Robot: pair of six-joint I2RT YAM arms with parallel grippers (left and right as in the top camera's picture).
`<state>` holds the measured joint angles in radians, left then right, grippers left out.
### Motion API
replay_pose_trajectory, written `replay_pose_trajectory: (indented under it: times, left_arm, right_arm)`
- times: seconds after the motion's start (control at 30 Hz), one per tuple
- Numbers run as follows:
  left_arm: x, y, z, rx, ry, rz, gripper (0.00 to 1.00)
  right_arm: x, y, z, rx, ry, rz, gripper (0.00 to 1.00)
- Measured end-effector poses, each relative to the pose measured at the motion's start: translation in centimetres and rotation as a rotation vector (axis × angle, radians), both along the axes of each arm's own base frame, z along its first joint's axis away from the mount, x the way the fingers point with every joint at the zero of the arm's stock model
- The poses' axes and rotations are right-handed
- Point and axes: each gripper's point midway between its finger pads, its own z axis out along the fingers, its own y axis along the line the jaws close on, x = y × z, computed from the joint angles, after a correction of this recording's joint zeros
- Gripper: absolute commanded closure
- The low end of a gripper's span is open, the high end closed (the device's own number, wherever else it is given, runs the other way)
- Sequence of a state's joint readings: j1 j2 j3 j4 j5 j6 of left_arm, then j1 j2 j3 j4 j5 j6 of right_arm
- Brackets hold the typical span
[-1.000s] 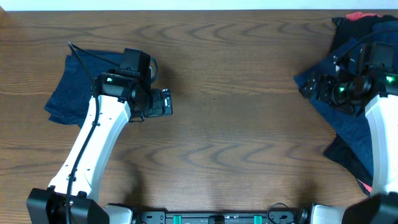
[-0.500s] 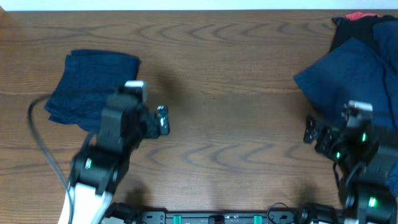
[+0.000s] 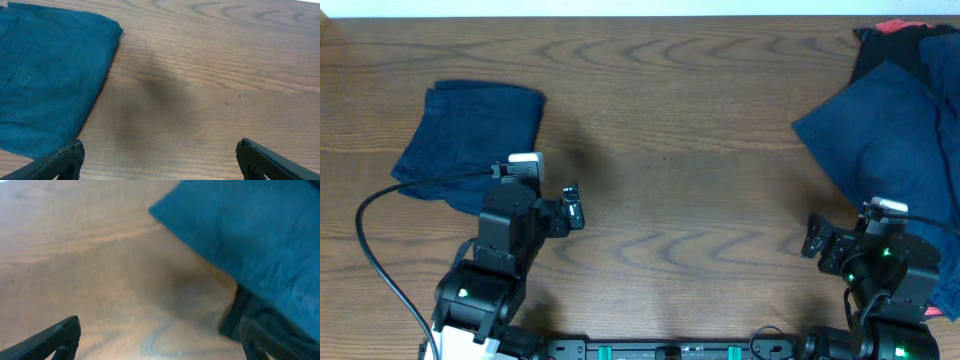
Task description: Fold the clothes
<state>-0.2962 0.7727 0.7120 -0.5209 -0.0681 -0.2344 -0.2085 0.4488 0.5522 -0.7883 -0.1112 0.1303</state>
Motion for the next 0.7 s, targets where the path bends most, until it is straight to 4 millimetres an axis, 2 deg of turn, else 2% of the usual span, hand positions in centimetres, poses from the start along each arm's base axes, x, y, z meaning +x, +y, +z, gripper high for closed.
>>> replay_pose_trajectory:
  times: [0.27, 0.53, 0.6, 0.7]
  left_arm:
    - [0.2, 0.1, -0.8, 0.015, 0.029, 0.007, 0.02]
    - [0.4, 0.1, -1.6, 0.025, 0.059, 0.008, 0.02]
    - [0.5, 0.0, -1.8, 0.028, 0.068, 0.008, 0.02]
    - [0.6, 0.0, -2.2, 0.033, 0.082, 0.008, 0.02]
  right_arm:
    - [-2.1, 0.4, -2.3, 0.029, 0.126, -0.002, 0.01]
    - [-3.3, 0.7, -3.4, 0.042, 0.190, -0.002, 0.01]
    - [-3.2, 0.7, -3.5, 0.041, 0.179, -0.001, 0.01]
    - [-1.3, 0.8, -2.6, 0.010, 0.051, 0.034, 0.01]
